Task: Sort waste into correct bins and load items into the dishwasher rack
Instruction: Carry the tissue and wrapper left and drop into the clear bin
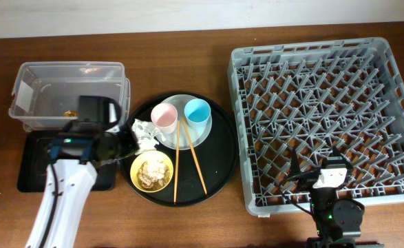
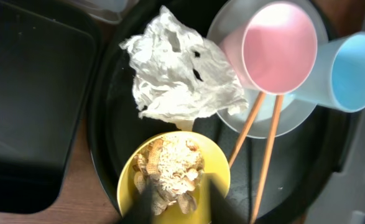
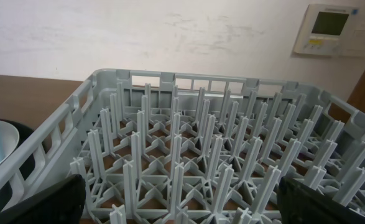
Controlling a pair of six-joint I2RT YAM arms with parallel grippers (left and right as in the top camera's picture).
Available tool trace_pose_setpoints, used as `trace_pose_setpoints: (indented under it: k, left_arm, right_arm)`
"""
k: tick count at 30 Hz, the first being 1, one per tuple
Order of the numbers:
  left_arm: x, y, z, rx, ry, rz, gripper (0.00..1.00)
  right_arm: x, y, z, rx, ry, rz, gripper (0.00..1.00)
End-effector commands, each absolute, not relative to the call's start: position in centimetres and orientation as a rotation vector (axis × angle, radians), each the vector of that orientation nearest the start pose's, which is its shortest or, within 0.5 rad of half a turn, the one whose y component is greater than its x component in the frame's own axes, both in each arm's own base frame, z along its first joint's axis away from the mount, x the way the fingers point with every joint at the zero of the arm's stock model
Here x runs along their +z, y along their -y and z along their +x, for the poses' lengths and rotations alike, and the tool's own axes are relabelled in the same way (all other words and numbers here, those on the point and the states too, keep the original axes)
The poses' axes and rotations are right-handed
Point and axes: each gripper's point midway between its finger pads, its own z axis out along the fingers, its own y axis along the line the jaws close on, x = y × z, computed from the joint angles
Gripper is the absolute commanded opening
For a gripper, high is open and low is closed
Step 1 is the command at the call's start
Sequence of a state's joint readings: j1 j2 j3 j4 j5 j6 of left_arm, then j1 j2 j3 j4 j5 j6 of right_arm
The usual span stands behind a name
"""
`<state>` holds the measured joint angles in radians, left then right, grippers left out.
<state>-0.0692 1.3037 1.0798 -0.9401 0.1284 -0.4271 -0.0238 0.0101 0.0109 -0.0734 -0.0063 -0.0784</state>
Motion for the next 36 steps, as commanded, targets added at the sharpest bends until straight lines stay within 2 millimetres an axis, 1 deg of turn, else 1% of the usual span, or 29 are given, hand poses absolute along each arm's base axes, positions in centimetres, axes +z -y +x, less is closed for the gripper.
trace_pose_setpoints:
  k: [1,2,5,6,7,8,9,11,13,17,19,20,22,25,26,27,28,29,30,31,32,33,34,35,36]
  left_arm:
    - [13.2,4.3,30.1,-0.116,-2.754,-0.389,0.76]
    - [12.3,4.5,30.6,-0.096,-2.764,-0.424,0.79]
    - [9.2,4.2,32.1,-0.041,-2.797,-0.486,0.78]
    - [8.1,4.3,32.7,-0.046,-2.798,-0.553,0.72]
    - [7.2,4.4,33.3,-0.044,-2.804,-0.560,0.64]
    - [6.4,4.5,33.7,-0.042,-2.807,-0.561,0.59]
    - [5.4,4.7,34.6,-0.045,-2.803,-0.561,0.55]
    - [4.6,4.7,35.1,-0.044,-2.801,-0.567,0.56]
    - [3.7,4.8,35.7,-0.040,-2.797,-0.571,0.60]
    - [2.1,4.7,35.5,-0.020,-2.834,-0.575,0.60]
    - [1.7,4.7,35.3,-0.015,-2.844,-0.577,0.58]
    - [1.7,4.7,35.3,-0.015,-2.844,-0.577,0.52]
    - [1.6,4.7,35.2,-0.014,-2.844,-0.577,0.53]
    - [0.5,4.6,34.6,-0.012,-2.847,-0.577,0.53]
    - [0.5,4.4,34.6,0.005,-2.843,-0.578,0.49]
    - [0.6,4.1,34.6,0.027,-2.837,-0.580,0.37]
    - [0.5,4.1,34.6,0.028,-2.837,-0.580,0.29]
    - [0.6,4.1,34.6,0.027,-2.837,-0.579,0.01]
    - [1.3,4.1,35.0,0.019,-2.822,-0.564,0.00]
    - [3.5,4.3,35.9,-0.009,-2.768,-0.550,0.00]
    - [8.1,4.2,37.3,-0.065,-2.658,-0.548,0.00]
    - [11.1,4.2,37.8,-0.104,-2.596,-0.547,0.00]
    - [15.4,4.1,37.8,-0.142,-2.513,-0.537,0.00]
    - [17.7,4.0,37.3,-0.161,-2.470,-0.531,0.00]
    - [20.7,3.4,36.1,-0.149,-2.410,-0.512,0.00]
  right_arm:
    - [15.6,0.5,24.6,-0.065,-1.647,-0.046,0.98]
    - [15.6,0.5,24.6,-0.065,-1.647,-0.046,0.98]
    - [15.6,0.5,24.6,-0.065,-1.647,-0.046,0.98]
    - [15.6,0.5,24.6,-0.065,-1.647,-0.046,0.98]
    - [15.6,0.5,24.6,-0.065,-1.647,-0.045,0.98]
    - [15.6,0.5,24.6,-0.065,-1.647,-0.046,0.98]
    - [15.6,0.5,24.6,-0.065,-1.647,-0.046,0.98]
    - [15.6,0.5,24.6,-0.065,-1.647,-0.046,0.98]
    - [15.6,0.5,24.6,-0.065,-1.647,-0.046,0.98]
    - [15.6,0.5,24.6,-0.065,-1.647,-0.046,0.98]
    - [15.6,0.5,24.6,-0.065,-1.647,-0.046,0.98]
    - [15.6,0.5,24.6,-0.065,-1.647,-0.046,0.98]
    - [15.6,0.5,24.6,-0.065,-1.647,-0.046,0.99]
    - [15.6,0.5,24.6,-0.065,-1.647,-0.045,0.98]
    - [15.6,0.5,24.6,-0.065,-1.647,-0.046,0.98]
    - [15.6,0.5,24.6,-0.065,-1.647,-0.046,0.98]
    - [15.6,0.5,24.6,-0.065,-1.647,-0.046,0.98]
    - [15.6,0.5,24.6,-0.065,-1.647,-0.045,0.98]
    - [15.6,0.5,24.6,-0.065,-1.647,-0.046,0.98]
    - [15.6,0.5,24.6,-0.065,-1.647,-0.046,0.98]
    - [15.6,0.5,24.6,-0.065,-1.647,-0.046,0.99]
    - [15.6,0.5,24.6,-0.065,-1.647,-0.046,0.98]
    - [15.6,0.5,24.6,-0.065,-1.647,-0.046,0.98]
    - [15.6,0.5,24.6,-0.065,-1.647,-0.046,0.98]
    - [15.6,0.5,24.6,-0.065,-1.647,-0.046,0.98]
